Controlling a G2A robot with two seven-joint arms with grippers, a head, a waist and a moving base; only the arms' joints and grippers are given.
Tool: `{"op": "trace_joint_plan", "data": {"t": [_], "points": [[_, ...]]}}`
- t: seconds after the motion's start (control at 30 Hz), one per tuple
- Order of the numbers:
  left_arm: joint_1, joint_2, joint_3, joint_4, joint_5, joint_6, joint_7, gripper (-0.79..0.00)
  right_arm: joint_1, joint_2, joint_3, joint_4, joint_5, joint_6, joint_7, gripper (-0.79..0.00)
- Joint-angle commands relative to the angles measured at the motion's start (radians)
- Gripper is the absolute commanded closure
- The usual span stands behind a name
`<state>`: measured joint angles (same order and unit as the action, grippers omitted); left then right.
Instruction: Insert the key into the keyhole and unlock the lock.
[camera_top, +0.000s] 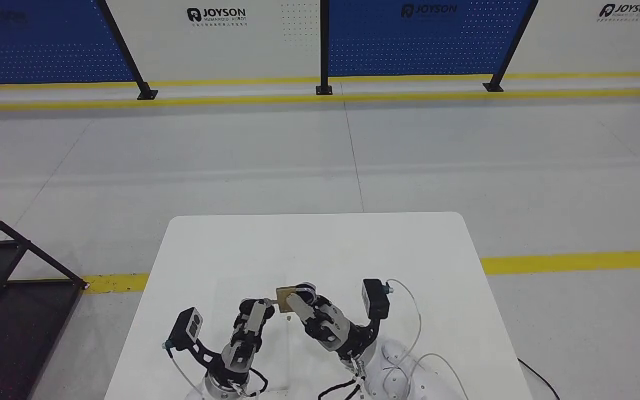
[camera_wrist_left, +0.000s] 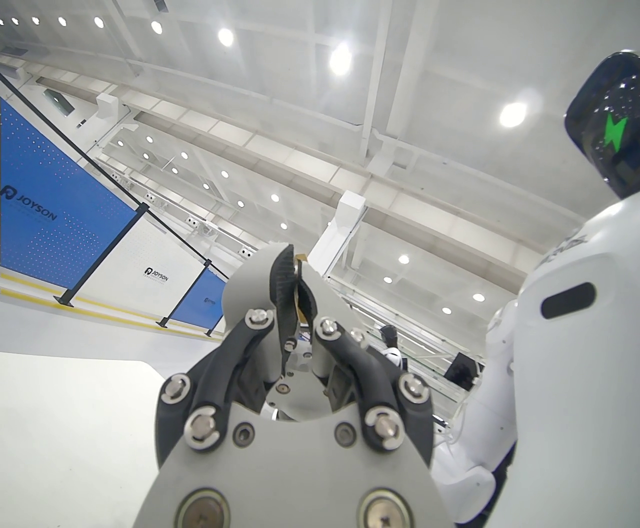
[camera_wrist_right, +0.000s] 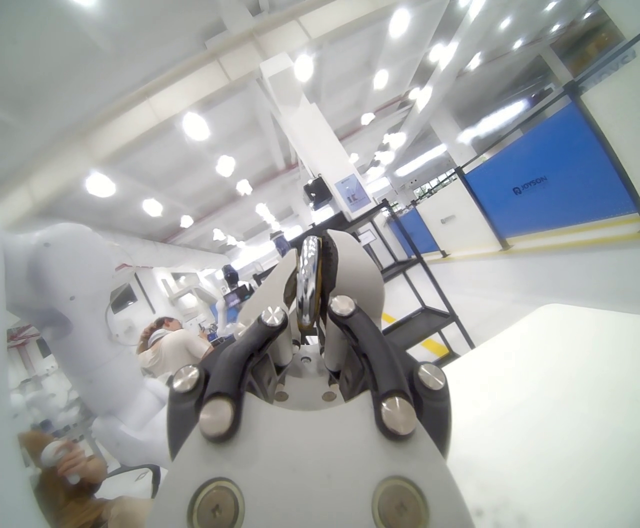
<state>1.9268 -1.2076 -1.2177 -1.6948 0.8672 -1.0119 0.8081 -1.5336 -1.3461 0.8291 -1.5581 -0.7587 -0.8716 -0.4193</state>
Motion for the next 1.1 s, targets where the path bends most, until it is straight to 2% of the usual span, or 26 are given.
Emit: {"op": "trace_joint_plan", "data": {"t": [0.0,0.3,0.6,0.77,1.07], "points": [[-0.001,-0.001,-0.002,0.001,0.006,0.002,0.002,0.0,0.0,0.0,0.001,-0.001,0.0,0.002,0.001,0.0],[-0.009,-0.01,-0.006,0.008,0.058,0.022,0.022,0.0,-0.004,0.0,0.002,-0.006,-0.005,0.001,0.022,0.0],[-0.017,-0.019,-0.005,0.016,0.178,0.084,0.084,0.0,-0.015,0.004,0.012,-0.017,0.007,-0.011,0.039,0.0],[-0.021,-0.021,0.005,0.022,0.235,0.121,0.121,0.0,-0.017,0.006,0.016,-0.02,0.036,-0.018,0.064,0.0],[-0.026,-0.015,0.016,0.032,0.269,0.134,0.135,0.0,-0.025,0.016,0.036,-0.031,0.113,-0.046,0.123,0.0]]}}
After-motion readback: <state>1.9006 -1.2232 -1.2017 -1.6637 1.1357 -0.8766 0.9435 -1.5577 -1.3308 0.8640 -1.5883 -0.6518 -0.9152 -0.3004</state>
